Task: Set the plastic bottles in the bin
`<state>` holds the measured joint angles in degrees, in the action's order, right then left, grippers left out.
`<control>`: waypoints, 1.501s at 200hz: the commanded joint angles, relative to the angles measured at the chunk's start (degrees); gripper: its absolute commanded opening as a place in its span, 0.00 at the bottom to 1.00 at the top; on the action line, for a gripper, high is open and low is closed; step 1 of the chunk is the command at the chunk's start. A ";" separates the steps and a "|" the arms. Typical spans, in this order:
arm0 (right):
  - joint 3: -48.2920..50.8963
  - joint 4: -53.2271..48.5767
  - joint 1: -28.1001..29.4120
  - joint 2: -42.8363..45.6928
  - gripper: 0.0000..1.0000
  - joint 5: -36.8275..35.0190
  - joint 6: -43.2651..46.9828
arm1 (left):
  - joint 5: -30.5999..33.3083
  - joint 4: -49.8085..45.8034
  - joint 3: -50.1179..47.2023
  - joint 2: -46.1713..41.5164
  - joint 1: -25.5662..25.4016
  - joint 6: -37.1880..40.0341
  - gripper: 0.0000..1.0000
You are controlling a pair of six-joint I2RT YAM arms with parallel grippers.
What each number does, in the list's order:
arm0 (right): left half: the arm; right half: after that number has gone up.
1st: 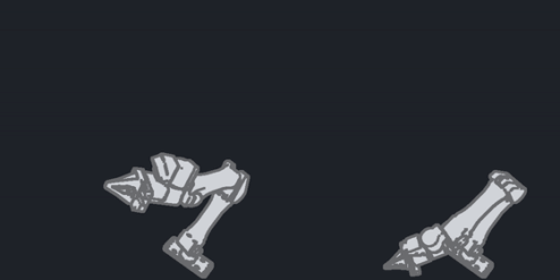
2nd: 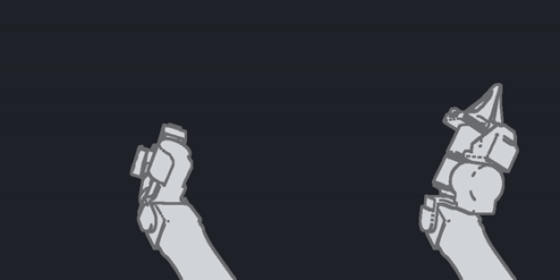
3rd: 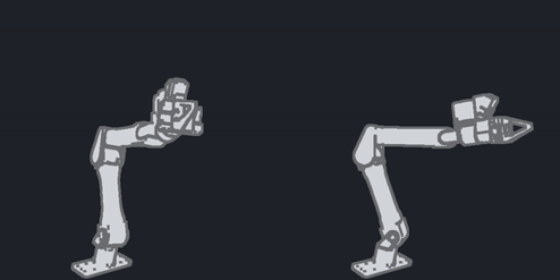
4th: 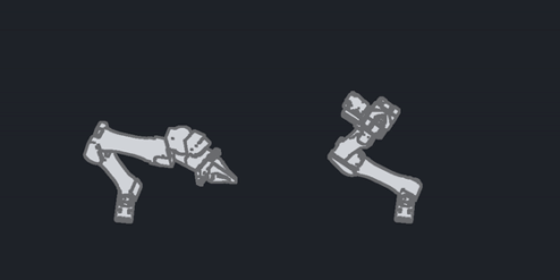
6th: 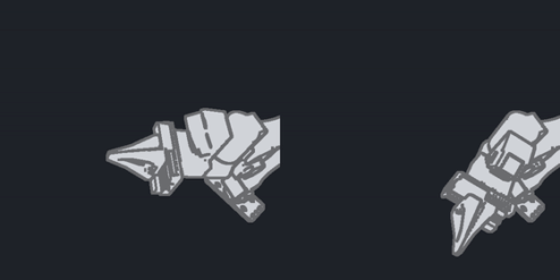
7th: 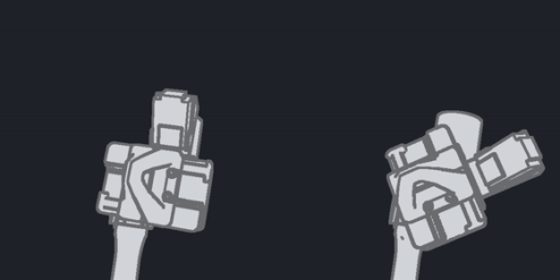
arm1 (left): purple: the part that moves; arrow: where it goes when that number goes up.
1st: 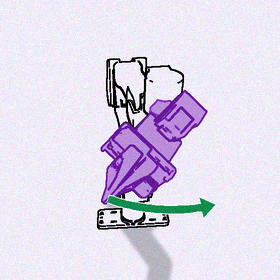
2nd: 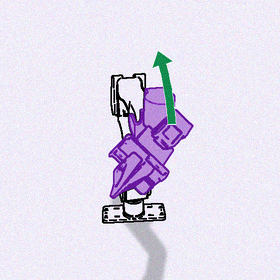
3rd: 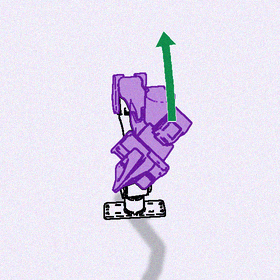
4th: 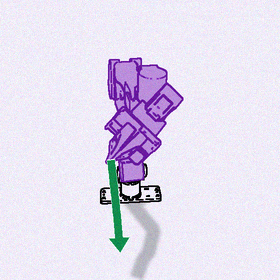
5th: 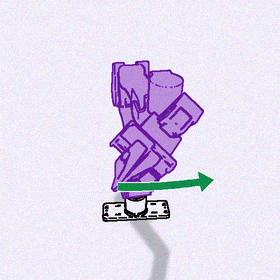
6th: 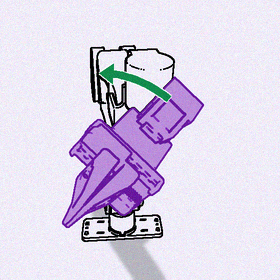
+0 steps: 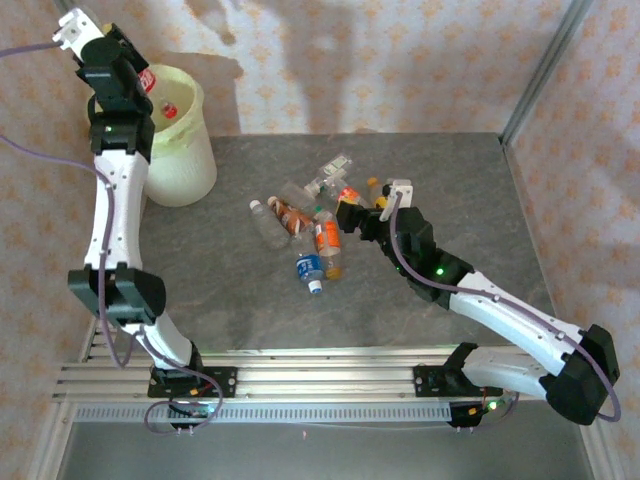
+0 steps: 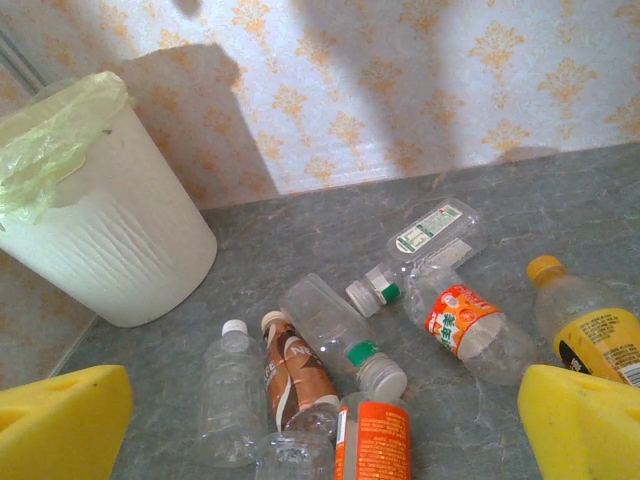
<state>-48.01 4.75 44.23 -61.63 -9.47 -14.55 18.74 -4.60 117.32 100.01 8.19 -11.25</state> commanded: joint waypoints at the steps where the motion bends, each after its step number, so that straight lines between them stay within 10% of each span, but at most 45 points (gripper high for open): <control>1: 0.02 -0.52 0.25 1.16 0.99 -1.97 -0.75 | 1.39 2.72 8.76 6.06 0.07 5.30 0.39; 36: 0.28 -0.70 0.25 1.07 0.99 -2.99 -0.96 | 5.66 -12.67 30.76 20.74 1.21 8.76 0.39; 105: 0.02 -1.34 0.25 0.91 0.99 -3.64 -0.11 | 18.61 -13.17 20.48 18.54 4.70 9.43 0.39; 169: -1.12 -2.27 0.24 0.12 0.99 -3.09 -1.07 | 13.55 -13.80 5.13 12.24 8.51 1.35 0.45; 300: -0.62 -4.70 0.25 1.50 0.99 -4.79 -0.96 | 0.05 -33.40 22.74 15.92 8.00 -14.74 0.92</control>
<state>-48.03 1.23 44.23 -61.63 -12.32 -15.38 23.16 -33.06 138.78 117.75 16.60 -21.34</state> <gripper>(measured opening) 0.992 0.896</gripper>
